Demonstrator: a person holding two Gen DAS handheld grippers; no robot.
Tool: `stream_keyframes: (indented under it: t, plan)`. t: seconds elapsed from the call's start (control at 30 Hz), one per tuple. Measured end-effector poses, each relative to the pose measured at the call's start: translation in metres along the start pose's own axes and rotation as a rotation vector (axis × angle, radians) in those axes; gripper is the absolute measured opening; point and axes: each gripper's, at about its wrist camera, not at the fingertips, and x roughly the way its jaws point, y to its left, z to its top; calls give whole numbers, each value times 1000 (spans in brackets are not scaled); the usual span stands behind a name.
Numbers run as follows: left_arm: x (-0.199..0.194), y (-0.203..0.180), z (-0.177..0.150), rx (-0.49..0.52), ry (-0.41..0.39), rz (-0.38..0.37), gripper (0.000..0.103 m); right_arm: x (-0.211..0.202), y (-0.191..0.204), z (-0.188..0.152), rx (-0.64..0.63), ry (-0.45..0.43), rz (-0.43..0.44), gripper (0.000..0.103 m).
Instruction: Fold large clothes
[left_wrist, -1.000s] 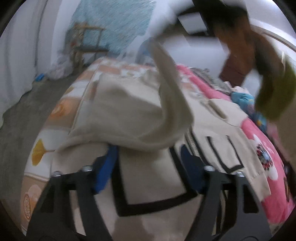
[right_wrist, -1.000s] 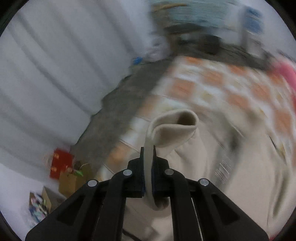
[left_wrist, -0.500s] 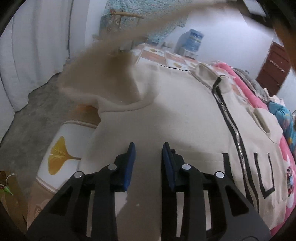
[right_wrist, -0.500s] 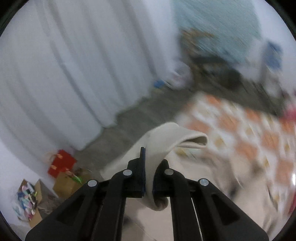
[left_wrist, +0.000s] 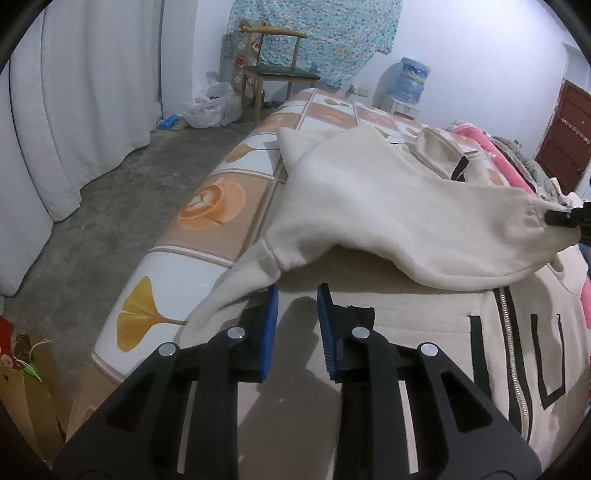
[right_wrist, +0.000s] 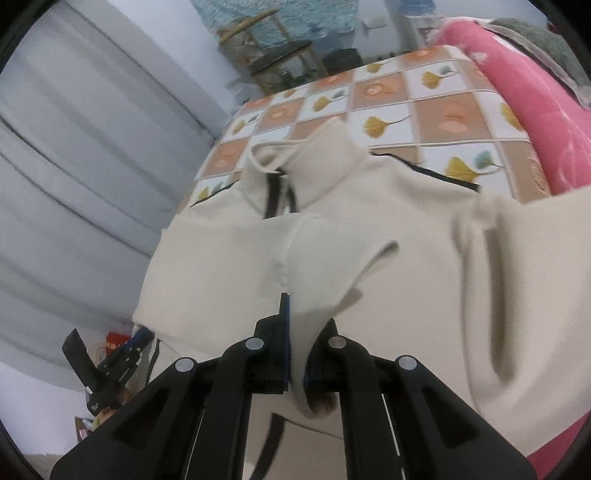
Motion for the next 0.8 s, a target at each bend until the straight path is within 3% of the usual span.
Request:
stream_keyframes:
  t: [0.2,0.3,0.4,0.47,0.57,0.7,0.8]
  plan:
    - [-4,1,-1,7,2,20,22,-24,-2,-14,-8,-44,36,5]
    - [-4,0,-1,23,0,29,22,-23,-12,-14,-6,-42,-14,5]
    - [-4,-3,-2,40,-4,45,22,6,-36,-13,23,29,-125,5]
    - [-4,-4,-2,45,-4,51,22,11,-40,-12,36,32,-122,5]
    - [-5,-3,-3,43,-1,44,22,8,-31,-7,-28,-3,-177,5]
    - [-5,-4,-4,54,-6,29,24,20,-41,-10,-40,51,-270,5]
    - [-5,-4,-5,67,-9,25,24,24,-41,-13,-78,43,-307,9]
